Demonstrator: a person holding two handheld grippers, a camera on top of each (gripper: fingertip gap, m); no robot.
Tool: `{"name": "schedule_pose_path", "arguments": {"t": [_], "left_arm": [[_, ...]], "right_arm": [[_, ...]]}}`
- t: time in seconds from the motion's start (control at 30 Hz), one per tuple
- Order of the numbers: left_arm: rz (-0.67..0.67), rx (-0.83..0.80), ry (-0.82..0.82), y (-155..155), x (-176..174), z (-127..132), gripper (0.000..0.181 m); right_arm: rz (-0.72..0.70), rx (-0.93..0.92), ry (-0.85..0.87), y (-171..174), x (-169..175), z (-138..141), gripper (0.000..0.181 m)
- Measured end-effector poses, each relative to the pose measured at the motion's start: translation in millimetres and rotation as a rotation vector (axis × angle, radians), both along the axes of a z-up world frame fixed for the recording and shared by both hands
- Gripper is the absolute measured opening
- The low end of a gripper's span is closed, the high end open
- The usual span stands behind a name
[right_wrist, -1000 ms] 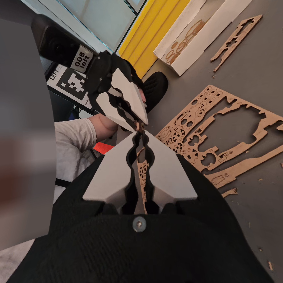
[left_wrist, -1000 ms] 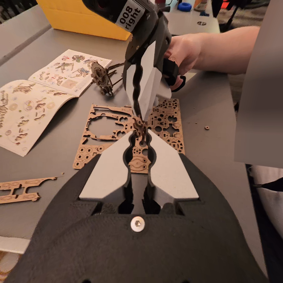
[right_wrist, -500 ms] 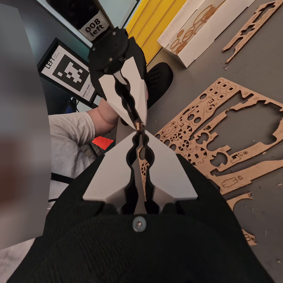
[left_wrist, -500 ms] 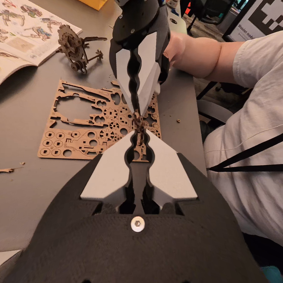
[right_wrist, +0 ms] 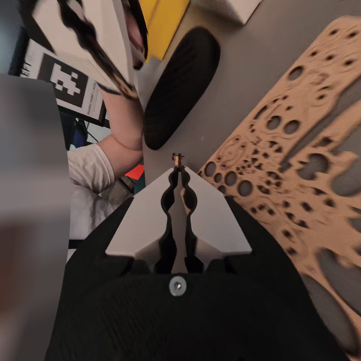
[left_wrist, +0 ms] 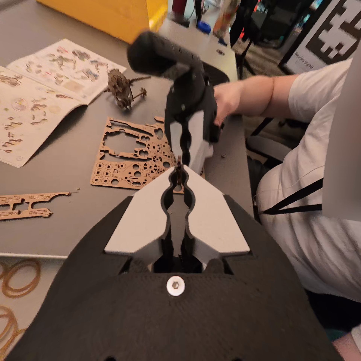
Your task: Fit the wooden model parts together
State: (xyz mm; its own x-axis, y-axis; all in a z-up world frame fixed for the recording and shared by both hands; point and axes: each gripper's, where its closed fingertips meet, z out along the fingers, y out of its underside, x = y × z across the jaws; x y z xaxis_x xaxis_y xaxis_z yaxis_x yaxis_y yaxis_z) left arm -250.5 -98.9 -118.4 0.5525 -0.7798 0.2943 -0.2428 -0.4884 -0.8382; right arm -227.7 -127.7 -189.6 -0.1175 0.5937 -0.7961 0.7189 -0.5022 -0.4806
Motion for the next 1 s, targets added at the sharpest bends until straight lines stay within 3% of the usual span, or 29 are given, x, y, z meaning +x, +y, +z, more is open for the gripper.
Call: {"name": "schedule_pose_path", "arguments": {"t": [0.1,0.2,0.3,0.47,0.6,0.7,0.8,0.87,1.0], "left_arm": [[0.019,0.007,-0.048,1.7,-6.1,8.3,0.001],[0.006,-0.005,-0.055,1.1,-4.1,5.5,0.001],[-0.013,-0.021,-0.051,-0.4,0.8,1.2,0.001],[-0.027,-0.042,-0.021,-1.5,3.7,-7.3,0.001],[-0.020,-0.056,-0.010,-0.1,2.2,-11.9,0.001],[-0.019,-0.066,0.013,0.2,2.0,-16.7,0.001],[-0.022,-0.057,0.023,-0.1,2.8,-16.9,0.001],[-0.022,-0.051,0.020,-0.3,3.1,-15.2,0.001],[-0.022,-0.044,0.019,-0.6,3.4,-14.0,0.001]], "right_arm": [[0.048,-0.029,-0.052,-30.7,-9.8,-5.1,0.001],[0.060,0.003,-0.101,-39.0,-13.3,-17.9,0.001],[0.081,0.014,-0.073,-41.3,-12.9,-11.3,0.003],[0.104,0.151,-0.035,-31.1,-8.3,-7.9,0.018],[0.096,0.296,-0.008,-5.6,3.5,-7.9,0.017],[0.057,0.356,0.141,10.6,4.2,17.2,0.016],[0.071,0.301,0.384,-10.1,-4.6,53.7,0.012],[0.158,0.429,0.397,-27.3,-7.8,38.8,0.013],[0.235,0.890,0.433,-28.2,-18.9,2.5,0.022]]}}
